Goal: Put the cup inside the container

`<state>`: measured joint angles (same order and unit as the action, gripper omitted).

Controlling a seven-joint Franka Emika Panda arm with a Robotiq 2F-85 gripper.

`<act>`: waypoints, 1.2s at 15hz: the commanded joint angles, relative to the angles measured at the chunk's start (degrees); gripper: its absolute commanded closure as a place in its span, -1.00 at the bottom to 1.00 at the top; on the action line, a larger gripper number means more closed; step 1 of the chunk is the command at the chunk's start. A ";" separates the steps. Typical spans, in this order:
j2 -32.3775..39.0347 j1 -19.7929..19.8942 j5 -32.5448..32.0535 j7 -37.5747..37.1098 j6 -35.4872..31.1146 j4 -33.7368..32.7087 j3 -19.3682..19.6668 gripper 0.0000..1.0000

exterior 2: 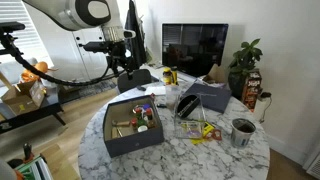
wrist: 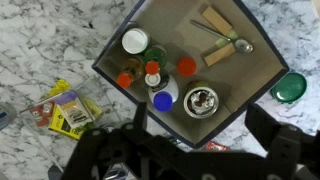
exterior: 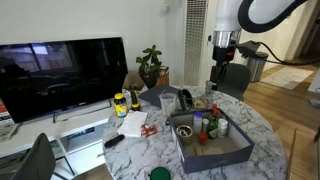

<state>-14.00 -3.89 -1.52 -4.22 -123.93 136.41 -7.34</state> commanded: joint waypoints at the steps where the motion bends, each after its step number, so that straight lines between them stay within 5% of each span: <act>1: 0.02 -0.46 -0.13 -0.10 0.11 -0.08 0.43 -1.00; 5: 0.02 -0.46 -0.13 -0.10 0.11 -0.08 0.43 -1.00; 10: 12.99 0.98 -0.17 -18.45 -1.45 -11.40 -0.53 -1.00; 18: 32.08 0.20 1.51 -36.97 -6.47 -27.38 6.21 -1.00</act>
<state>12.75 -3.10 -1.58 -36.08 -130.62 114.20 -3.96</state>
